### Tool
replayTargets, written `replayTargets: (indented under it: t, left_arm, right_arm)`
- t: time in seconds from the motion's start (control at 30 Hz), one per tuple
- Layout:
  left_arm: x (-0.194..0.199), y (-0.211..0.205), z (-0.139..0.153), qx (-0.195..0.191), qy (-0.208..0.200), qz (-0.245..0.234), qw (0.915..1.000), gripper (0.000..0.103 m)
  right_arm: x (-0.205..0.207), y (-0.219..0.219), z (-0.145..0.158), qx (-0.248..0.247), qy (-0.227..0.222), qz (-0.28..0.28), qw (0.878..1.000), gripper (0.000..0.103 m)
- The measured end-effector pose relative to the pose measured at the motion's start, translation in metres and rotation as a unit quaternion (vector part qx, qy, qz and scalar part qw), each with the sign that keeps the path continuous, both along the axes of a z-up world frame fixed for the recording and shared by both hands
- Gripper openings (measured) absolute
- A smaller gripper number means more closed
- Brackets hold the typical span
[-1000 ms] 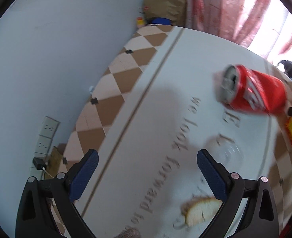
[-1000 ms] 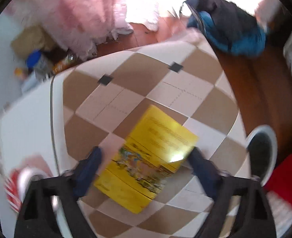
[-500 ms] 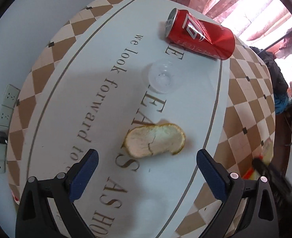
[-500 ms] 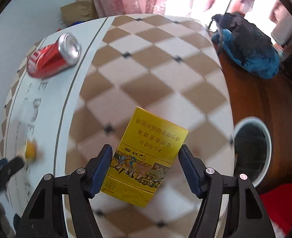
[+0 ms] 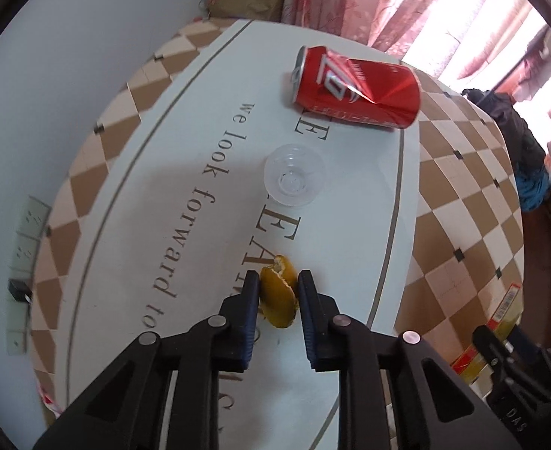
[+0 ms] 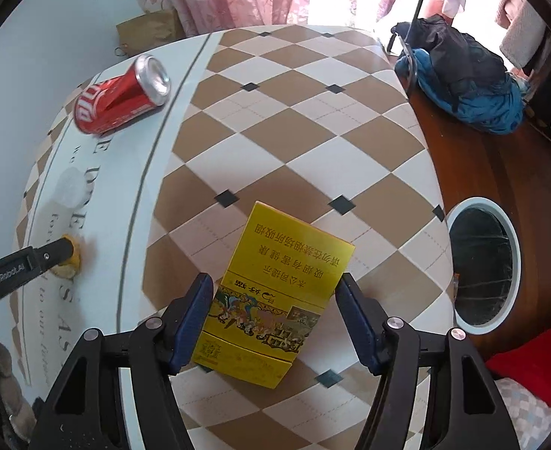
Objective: Collect trash
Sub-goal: 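Carry both items over the bin and open both tools to drop them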
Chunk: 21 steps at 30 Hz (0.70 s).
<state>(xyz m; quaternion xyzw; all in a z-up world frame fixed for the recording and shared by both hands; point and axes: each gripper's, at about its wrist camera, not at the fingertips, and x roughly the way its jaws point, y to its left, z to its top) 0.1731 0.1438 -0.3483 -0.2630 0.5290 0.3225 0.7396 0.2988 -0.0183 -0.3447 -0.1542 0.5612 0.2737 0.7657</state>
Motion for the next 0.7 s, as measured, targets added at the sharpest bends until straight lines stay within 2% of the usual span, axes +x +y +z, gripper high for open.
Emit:
replayTargets:
  t: [0.2, 0.37, 0.53, 0.7]
  left_arm:
    - [-0.008, -0.028, 0.034, 0.068, -0.002, -0.037, 0.9970, 0.017]
    - [-0.023, -0.047, 0.077, 0.103, -0.023, -0.056, 0.9929, 0.017]
    - [-0.020, -0.079, 0.123, 0.123, -0.057, -0.082, 0.9873, 0.017]
    - [0.000, -0.120, 0.166, 0.133, -0.096, -0.121, 0.9790, 0.017]
  right_arm:
    - [-0.015, -0.012, 0.010, 0.012, -0.007, -0.001, 1.000, 0.068]
    - [-0.028, -0.026, 0.029, 0.032, -0.021, 0.009, 0.999, 0.068]
    - [-0.037, -0.048, 0.063, 0.069, -0.032, 0.017, 0.997, 0.067]
    - [-0.036, -0.086, 0.109, 0.116, -0.051, 0.009, 0.992, 0.066]
